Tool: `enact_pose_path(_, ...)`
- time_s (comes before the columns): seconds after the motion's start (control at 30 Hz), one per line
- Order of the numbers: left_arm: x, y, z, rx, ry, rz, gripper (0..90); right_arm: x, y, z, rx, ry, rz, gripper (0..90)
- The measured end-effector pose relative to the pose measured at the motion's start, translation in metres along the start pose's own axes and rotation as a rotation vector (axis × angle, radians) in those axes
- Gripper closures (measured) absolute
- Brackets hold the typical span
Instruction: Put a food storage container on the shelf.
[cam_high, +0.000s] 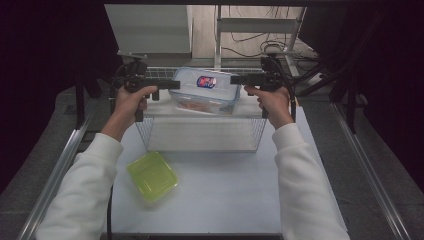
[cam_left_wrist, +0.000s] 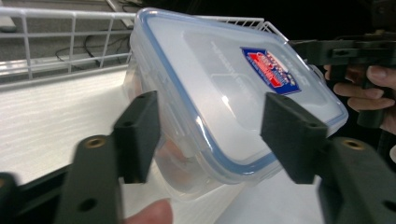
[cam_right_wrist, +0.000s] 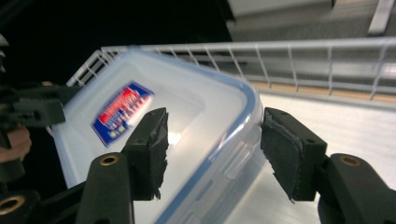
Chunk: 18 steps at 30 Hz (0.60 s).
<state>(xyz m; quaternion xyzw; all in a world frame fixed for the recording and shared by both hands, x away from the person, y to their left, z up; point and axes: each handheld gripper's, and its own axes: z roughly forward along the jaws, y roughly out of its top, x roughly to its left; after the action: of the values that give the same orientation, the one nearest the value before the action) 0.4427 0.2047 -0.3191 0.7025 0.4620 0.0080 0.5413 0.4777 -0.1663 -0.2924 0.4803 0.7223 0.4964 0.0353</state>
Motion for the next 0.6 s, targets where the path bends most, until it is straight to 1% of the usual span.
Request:
enact_pose_path(0.07, -0.003, 0.0, -0.004, -0.01, 0.006, 0.015, 32.2, 0.002, -0.001, -0.009, -0.034, 0.018, -0.01, 44.9)
enact_pose_path(0.13, -0.006, -0.001, -0.008, -0.009, 0.013, 0.025, 29.1, 0.004, -0.003, -0.018, -0.035, 0.036, -0.024, 49.8)
enact_pose_path(0.2, -0.011, -0.004, -0.013, -0.011, 0.017, 0.033, 26.7, 0.007, -0.007, -0.027, -0.026, 0.039, -0.058, 54.3)
enact_pose_path(0.23, -0.013, -0.007, -0.016, -0.012, 0.02, 0.03, 25.6, 0.009, -0.011, -0.032, -0.016, 0.027, -0.077, 58.5)
enact_pose_path(0.27, -0.016, -0.01, -0.02, -0.011, 0.02, 0.035, 24.5, 0.01, -0.015, -0.038, -0.012, 0.011, -0.096, 65.8)
enact_pose_path(0.3, -0.018, -0.014, -0.024, -0.01, 0.024, 0.051, 24.5, 0.011, -0.02, -0.043, -0.006, 0.013, -0.102, 71.5)
enact_pose_path(0.33, -0.02, -0.018, -0.027, -0.007, 0.029, 0.059, 24.5, 0.011, -0.026, -0.047, 0.004, 0.033, -0.116, 77.2)
enact_pose_path(0.37, -0.023, -0.022, -0.031, -0.004, 0.032, 0.064, 24.5, 0.013, -0.032, -0.05, 0.018, 0.045, -0.132, 80.9)
enact_pose_path(0.43, -0.028, -0.032, -0.037, 0.0, 0.034, 0.084, 24.5, 0.016, -0.046, -0.054, 0.057, 0.069, -0.163, 86.6)
enact_pose_path(0.47, -0.03, -0.036, -0.039, 0.002, 0.036, 0.091, 24.4, 0.018, -0.052, -0.053, 0.072, 0.075, -0.176, 88.0)
enact_pose_path(0.53, -0.031, -0.044, -0.042, 0.012, 0.04, 0.098, 24.4, 0.02, -0.061, -0.05, 0.098, 0.081, -0.193, 89.0)
enact_pose_path(0.57, -0.032, -0.048, -0.043, 0.016, 0.047, 0.106, 24.4, 0.021, -0.066, -0.047, 0.111, 0.085, -0.199, 89.1)
enact_pose_path(0.6, -0.031, -0.053, -0.044, 0.016, 0.045, 0.105, 24.5, 0.022, -0.07, -0.042, 0.124, 0.089, -0.212, 89.2)
